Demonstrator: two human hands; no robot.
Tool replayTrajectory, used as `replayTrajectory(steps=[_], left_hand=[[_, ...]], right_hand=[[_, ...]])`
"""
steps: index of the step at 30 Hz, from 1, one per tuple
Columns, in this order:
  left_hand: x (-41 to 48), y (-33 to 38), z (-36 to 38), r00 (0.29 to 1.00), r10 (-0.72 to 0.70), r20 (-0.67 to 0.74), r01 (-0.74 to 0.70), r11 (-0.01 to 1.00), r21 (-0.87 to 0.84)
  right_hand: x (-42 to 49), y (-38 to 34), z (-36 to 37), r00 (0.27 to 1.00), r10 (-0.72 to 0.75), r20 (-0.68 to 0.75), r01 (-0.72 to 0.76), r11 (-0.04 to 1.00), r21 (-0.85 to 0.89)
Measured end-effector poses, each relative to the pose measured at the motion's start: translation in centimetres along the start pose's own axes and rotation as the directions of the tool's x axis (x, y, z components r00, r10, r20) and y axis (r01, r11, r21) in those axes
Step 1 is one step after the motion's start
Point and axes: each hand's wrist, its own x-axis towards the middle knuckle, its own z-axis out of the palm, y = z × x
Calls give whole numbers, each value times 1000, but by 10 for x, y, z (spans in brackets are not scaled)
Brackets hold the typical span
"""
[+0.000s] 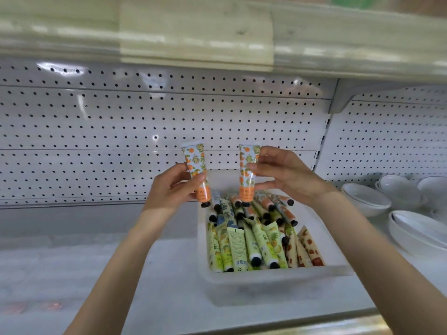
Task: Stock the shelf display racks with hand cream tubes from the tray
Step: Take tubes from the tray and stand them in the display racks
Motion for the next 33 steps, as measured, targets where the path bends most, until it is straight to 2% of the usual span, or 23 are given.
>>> replayTrajectory(steps=[9,14,23,33], left_hand=[[-59,25,-12,998,-5,-60,6,1000,24],[-102,37,-16,992,-29,-124,35,998,45],[-169,51,-37,972,-83,-221,96,994,48],[-181,71,-91,978,-58,-200,74,995,73]], right_hand=[[-45,2,39,999,-44,-12,45,994,105],[-74,6,50,999,-44,-28,45,998,37],[-106,5,79,999,-50,-2,50,982,183],[-104,-4,147,996,-78,32,70,975,209]])
